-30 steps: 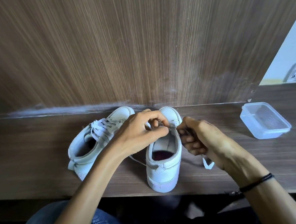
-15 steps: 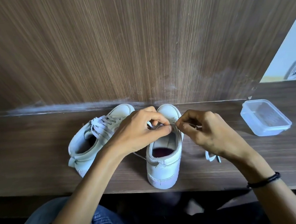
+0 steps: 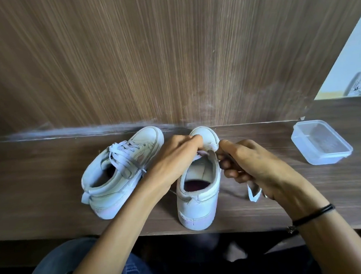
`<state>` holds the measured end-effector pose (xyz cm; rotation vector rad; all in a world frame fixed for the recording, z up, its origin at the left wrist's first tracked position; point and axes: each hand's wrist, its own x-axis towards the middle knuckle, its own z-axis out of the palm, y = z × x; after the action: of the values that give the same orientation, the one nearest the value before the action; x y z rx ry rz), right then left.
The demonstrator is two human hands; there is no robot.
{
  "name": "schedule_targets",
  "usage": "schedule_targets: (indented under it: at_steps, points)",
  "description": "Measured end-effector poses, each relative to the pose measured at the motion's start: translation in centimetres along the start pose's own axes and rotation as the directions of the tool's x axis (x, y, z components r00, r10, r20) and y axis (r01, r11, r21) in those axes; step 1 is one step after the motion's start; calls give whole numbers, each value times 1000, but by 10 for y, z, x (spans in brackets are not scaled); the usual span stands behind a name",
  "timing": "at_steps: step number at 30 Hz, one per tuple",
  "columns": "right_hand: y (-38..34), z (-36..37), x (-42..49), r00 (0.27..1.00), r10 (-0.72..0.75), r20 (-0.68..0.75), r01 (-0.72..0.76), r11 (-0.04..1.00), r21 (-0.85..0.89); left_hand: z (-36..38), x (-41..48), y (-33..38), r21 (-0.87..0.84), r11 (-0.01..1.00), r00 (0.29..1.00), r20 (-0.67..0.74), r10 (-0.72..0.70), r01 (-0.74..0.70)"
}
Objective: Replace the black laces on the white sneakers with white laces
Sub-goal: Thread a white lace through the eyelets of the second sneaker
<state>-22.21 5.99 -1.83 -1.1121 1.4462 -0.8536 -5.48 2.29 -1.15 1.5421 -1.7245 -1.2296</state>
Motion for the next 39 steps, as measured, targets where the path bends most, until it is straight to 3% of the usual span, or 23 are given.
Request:
schedule_targets:
  at_steps: [6, 10, 14, 17, 20, 23, 26, 29, 35, 39]
  points:
    - [6, -13, -6, 965, -262, 10, 258, 942, -216, -10, -1, -8, -25, 969, 968, 24, 248, -247]
    - [9, -25, -7, 911, -403, 86, 411, 872, -267, -13, -3, -17, 132, 929, 938, 56, 342, -347]
    - [14, -27, -4, 822, -559, 107, 528, 681, -507, -19, -9, -22, 504, 767, 885, -11, 466, -398]
    - [20, -25, 1, 751, -655, 82, 539, 537, -649, -19, -11, -21, 519, 730, 832, -63, 552, -445]
    - [25, -26, 5, 702, -709, 72, 513, 432, -742, -23, -10, -22, 441, 759, 838, -32, 546, -478]
    - [24, -26, 2, 682, -729, 67, 503, 400, -766, -31, -14, -20, 322, 837, 879, -29, 476, -443]
    - [22, -25, 0, 677, -732, 78, 497, 377, -781, -39, -12, -24, 419, 835, 907, -56, 417, -358]
    - [20, -27, -1, 668, -740, 81, 510, 376, -774, -43, -9, -23, 460, 839, 945, 4, 326, -292]
    - [20, -28, -1, 632, -772, 65, 517, 358, -778, -41, -15, -20, 112, 968, 974, 30, 223, -225]
    - [19, -32, -1, 641, -765, 62, 522, 376, -766, -38, -17, -17, 21, 984, 983, 61, 175, -176]
